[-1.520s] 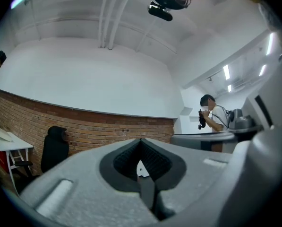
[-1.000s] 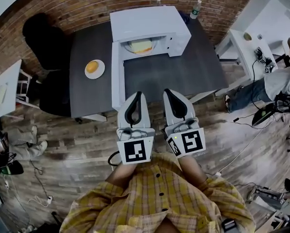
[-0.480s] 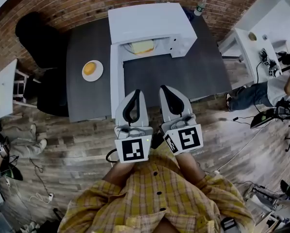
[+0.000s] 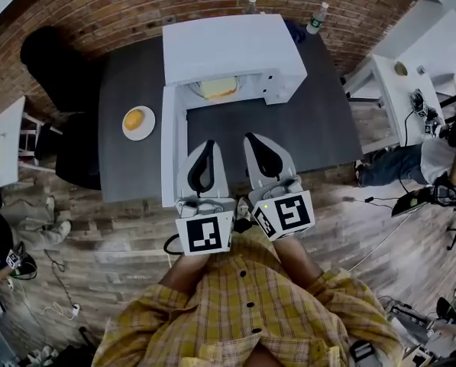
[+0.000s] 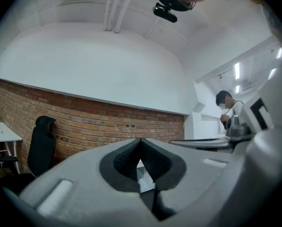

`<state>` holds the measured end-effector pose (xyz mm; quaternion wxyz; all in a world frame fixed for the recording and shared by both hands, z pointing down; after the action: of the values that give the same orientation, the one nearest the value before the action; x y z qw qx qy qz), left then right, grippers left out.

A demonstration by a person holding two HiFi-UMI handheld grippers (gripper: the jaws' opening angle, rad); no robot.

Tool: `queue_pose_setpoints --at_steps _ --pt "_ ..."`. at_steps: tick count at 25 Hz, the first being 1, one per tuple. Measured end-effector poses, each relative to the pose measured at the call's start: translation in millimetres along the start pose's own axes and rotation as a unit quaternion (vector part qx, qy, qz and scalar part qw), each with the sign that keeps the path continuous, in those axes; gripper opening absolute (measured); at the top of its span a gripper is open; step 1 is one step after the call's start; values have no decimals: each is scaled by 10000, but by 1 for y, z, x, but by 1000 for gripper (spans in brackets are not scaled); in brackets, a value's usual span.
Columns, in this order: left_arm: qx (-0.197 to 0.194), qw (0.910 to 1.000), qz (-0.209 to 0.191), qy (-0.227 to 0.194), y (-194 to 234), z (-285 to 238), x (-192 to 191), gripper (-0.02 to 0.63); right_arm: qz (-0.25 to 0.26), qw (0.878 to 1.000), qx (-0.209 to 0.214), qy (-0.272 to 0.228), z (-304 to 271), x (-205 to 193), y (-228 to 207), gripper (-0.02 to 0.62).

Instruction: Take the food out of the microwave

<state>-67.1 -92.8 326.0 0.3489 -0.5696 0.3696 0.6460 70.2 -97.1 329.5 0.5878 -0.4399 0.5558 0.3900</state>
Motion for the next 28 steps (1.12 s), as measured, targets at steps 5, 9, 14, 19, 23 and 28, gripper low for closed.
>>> queue_pose_setpoints --at_steps 5,9,14,19,23,28 --pt "107 9999 -25 61 -4 -18 -7 2 1 9999 114 -20 -21 -14 -22 5" --pt "199 9997 -41 167 0 -30 -15 2 -206 9995 190 131 -45 -35 -36 5" --pt "317 9990 -99 311 5 -40 -22 2 -664 9965 266 428 -73 -67 -49 5" --pt "346 9983 -140 447 8 -46 -29 2 -956 9931 241 634 -99 -95 -62 5" --pt "383 9977 -116 547 10 -49 -35 2 -1310 9875 151 864 -120 -122 -73 5" --pt "375 9967 -105 709 13 -49 -42 2 -2240 9675 33 1169 -147 -164 -84 5"
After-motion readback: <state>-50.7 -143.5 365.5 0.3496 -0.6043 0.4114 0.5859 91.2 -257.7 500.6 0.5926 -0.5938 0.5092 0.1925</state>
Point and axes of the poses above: the fingertips, and each gripper's own axes: z backward along the fingers, y to its left, x out of its top, the point moved 9 cm from there along z, backward along the fingers, and after that the axes turned 5 degrees about -x, right-handed, at the moved point
